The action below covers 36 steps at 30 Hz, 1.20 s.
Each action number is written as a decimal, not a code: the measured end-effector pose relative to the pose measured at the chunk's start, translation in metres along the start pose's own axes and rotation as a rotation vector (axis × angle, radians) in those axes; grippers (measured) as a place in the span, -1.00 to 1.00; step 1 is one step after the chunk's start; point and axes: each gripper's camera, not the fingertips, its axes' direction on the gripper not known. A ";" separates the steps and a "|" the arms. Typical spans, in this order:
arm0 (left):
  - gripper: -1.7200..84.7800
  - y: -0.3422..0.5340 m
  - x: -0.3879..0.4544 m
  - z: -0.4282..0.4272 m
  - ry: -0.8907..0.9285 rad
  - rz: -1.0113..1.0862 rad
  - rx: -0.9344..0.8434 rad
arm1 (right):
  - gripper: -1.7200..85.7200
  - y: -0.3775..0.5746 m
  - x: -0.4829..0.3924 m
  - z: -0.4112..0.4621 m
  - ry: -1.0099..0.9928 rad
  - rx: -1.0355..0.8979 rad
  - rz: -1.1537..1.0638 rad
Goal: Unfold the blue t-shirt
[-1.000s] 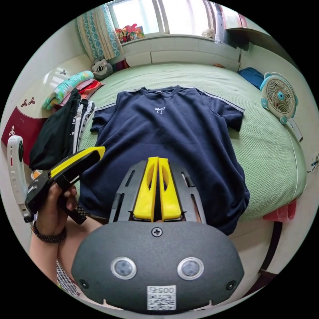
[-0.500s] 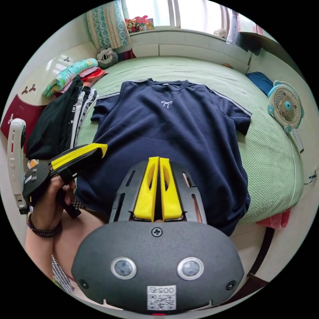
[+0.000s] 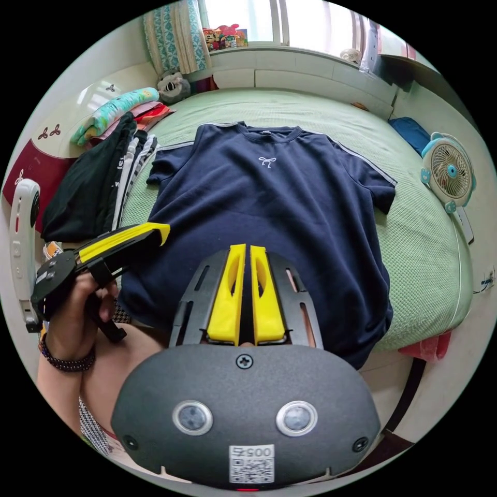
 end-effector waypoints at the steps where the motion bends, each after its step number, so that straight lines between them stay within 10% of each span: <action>1: -0.98 0.000 -0.001 -0.001 0.000 -0.002 0.000 | -0.96 0.000 0.002 0.000 -0.004 0.001 0.005; 36: -0.98 -0.001 -0.083 -0.073 0.026 0.120 0.073 | -0.83 -0.029 0.027 0.020 0.000 -0.090 0.025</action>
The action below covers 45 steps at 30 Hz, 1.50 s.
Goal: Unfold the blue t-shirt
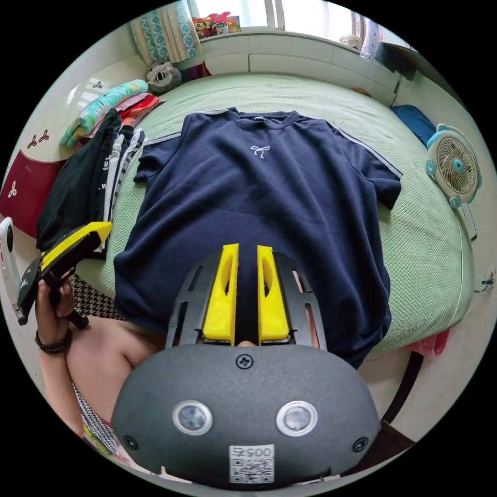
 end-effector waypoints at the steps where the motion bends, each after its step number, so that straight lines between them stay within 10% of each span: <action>1: -0.98 0.001 0.000 -0.002 -0.003 0.010 0.007 | -0.82 -0.001 0.001 -0.001 -0.004 0.006 0.007; 22: -0.74 -0.095 -0.055 -0.042 -0.029 0.023 0.298 | -0.82 -0.008 -0.009 -0.025 -0.184 0.093 0.058; 45: -0.80 -0.186 -0.239 0.123 0.018 -0.302 -0.088 | -0.79 -0.081 -0.101 -0.036 -0.109 0.106 -0.147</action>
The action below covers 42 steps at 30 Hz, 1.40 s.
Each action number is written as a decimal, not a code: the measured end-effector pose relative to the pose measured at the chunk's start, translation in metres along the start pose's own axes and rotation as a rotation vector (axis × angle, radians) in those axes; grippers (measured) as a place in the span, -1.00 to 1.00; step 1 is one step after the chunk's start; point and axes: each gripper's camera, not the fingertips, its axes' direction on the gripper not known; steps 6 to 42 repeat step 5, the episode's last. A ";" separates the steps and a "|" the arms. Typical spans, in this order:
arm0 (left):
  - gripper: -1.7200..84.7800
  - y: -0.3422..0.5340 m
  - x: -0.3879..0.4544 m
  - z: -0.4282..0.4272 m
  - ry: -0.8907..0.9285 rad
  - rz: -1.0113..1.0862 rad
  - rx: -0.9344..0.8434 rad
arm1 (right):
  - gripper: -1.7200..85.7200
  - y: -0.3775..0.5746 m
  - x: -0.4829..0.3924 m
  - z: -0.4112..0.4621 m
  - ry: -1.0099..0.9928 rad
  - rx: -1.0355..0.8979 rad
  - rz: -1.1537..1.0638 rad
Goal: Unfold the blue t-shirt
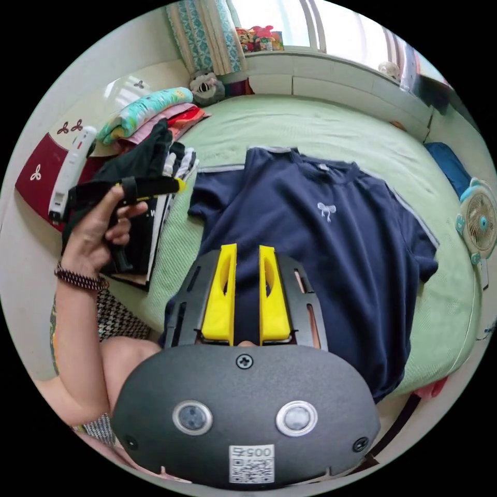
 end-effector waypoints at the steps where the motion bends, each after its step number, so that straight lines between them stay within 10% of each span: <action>1: -0.80 -0.002 -0.003 0.004 0.009 0.005 -0.009 | -0.79 -0.017 -0.011 -0.003 0.026 0.036 -0.035; 42: -0.73 -0.019 -0.017 0.035 0.032 0.018 -0.082 | -0.78 -0.065 -0.036 -0.006 0.049 0.101 -0.088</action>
